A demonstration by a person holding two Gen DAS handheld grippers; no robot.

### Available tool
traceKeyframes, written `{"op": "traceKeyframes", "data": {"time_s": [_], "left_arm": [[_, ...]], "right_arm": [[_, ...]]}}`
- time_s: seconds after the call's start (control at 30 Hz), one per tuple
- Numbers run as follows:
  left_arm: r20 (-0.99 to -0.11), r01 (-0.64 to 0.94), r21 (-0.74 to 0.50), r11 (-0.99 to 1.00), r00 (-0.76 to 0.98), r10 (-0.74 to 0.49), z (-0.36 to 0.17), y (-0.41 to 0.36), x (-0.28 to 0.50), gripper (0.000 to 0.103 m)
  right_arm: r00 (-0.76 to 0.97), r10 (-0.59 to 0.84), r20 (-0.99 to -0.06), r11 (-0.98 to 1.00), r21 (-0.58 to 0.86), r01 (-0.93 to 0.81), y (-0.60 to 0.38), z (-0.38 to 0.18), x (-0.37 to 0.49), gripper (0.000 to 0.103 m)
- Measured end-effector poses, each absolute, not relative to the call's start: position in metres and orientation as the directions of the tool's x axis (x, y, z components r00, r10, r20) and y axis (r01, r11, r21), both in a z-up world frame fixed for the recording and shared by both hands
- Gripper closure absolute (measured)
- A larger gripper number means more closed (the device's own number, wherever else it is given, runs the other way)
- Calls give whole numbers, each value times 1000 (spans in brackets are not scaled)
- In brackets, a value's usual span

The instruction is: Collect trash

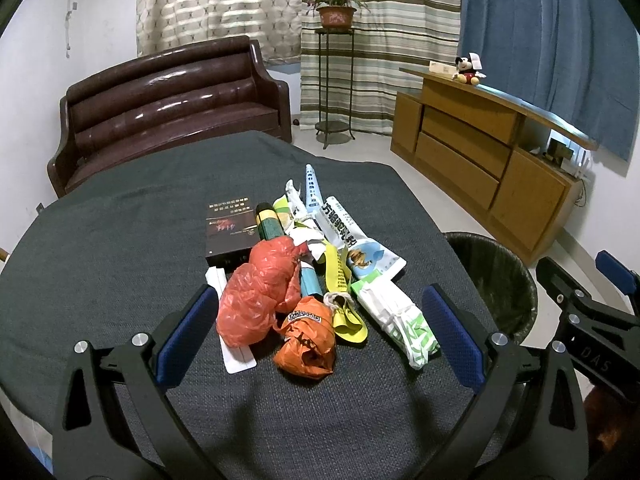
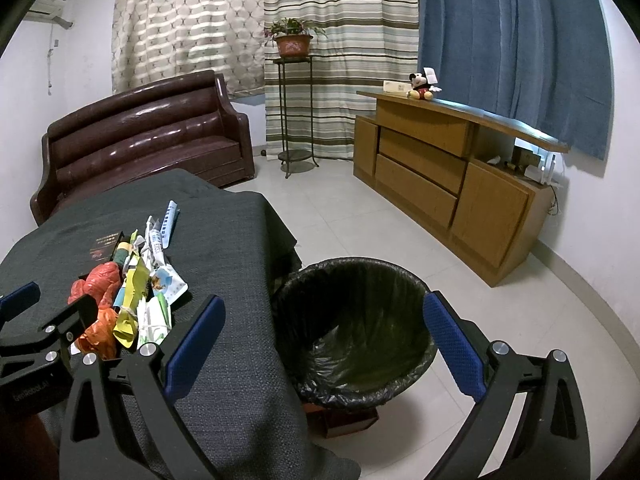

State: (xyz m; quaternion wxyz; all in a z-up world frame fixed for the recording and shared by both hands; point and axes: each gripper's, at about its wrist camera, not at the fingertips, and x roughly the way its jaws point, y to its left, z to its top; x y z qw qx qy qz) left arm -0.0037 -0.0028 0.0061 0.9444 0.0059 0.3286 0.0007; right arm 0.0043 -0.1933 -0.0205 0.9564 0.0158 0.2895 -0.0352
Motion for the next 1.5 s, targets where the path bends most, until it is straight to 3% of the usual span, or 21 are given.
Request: {"op": "traceKeyframes", "data": {"time_s": [1.5], "left_arm": [[-627, 5, 10, 1000, 779, 3, 2, -5, -6, 4]], "right_arm": [[826, -60, -560, 997, 12, 80, -195, -21, 4, 7]]}}
